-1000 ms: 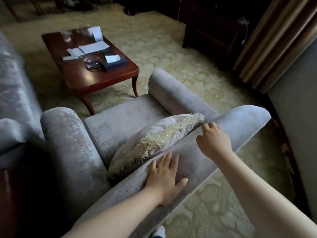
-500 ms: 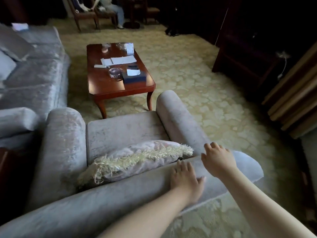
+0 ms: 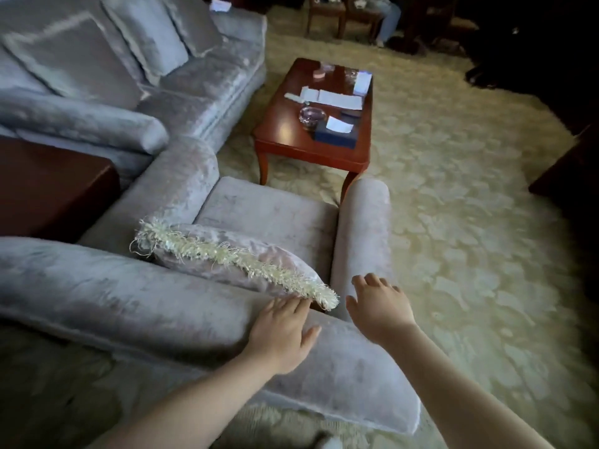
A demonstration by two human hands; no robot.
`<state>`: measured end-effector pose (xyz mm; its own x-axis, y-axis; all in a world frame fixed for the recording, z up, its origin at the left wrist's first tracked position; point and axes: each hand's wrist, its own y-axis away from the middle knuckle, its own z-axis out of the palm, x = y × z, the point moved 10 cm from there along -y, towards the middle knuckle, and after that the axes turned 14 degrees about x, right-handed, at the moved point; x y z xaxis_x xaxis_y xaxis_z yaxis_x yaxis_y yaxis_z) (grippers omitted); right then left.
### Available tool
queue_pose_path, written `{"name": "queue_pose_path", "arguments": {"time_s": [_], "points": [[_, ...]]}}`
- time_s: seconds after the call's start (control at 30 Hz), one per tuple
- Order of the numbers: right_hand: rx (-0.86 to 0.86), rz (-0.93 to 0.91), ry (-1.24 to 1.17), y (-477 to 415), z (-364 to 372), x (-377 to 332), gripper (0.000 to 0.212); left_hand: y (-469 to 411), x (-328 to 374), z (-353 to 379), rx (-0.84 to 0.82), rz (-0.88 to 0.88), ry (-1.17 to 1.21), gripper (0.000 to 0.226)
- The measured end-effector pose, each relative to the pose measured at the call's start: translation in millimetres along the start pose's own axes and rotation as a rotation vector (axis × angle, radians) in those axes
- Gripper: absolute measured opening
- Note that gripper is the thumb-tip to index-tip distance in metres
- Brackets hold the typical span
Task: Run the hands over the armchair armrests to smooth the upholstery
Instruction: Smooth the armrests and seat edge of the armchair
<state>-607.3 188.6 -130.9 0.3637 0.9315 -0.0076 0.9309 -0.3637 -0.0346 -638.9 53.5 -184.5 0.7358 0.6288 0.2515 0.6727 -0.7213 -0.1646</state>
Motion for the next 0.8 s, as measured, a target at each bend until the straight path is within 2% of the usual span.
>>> {"name": "queue_pose_path", "arguments": {"time_s": [0.13,0.3,0.4,0.47,0.63,0.7,0.8], "points": [[-0.022,-0.125,-0.043,-33,21,4,0.031,-3,1,-12,0.089,-0.009,-0.037,0.065],[-0.048,-0.339,-0.069,-35,37,1,0.033,0,-3,-10,0.036,-0.085,-0.111,0.065],[-0.085,-0.428,-0.077,-37,45,2,0.036,0,-10,-5,-0.014,-0.122,-0.195,0.073],[-0.129,-0.49,-0.051,-38,52,7,0.038,3,-15,-6,0.017,-0.195,-0.245,0.077],[-0.14,-0.691,-0.033,-27,53,37,0.038,30,-50,-25,0.162,-0.768,-0.425,0.069],[-0.105,-0.8,-0.042,-23,46,59,0.036,58,-49,-31,0.281,-1.134,-0.393,0.07],[-0.092,-0.909,-0.043,-25,41,85,0.038,106,-10,-19,0.538,-1.792,-0.078,0.091]]}}
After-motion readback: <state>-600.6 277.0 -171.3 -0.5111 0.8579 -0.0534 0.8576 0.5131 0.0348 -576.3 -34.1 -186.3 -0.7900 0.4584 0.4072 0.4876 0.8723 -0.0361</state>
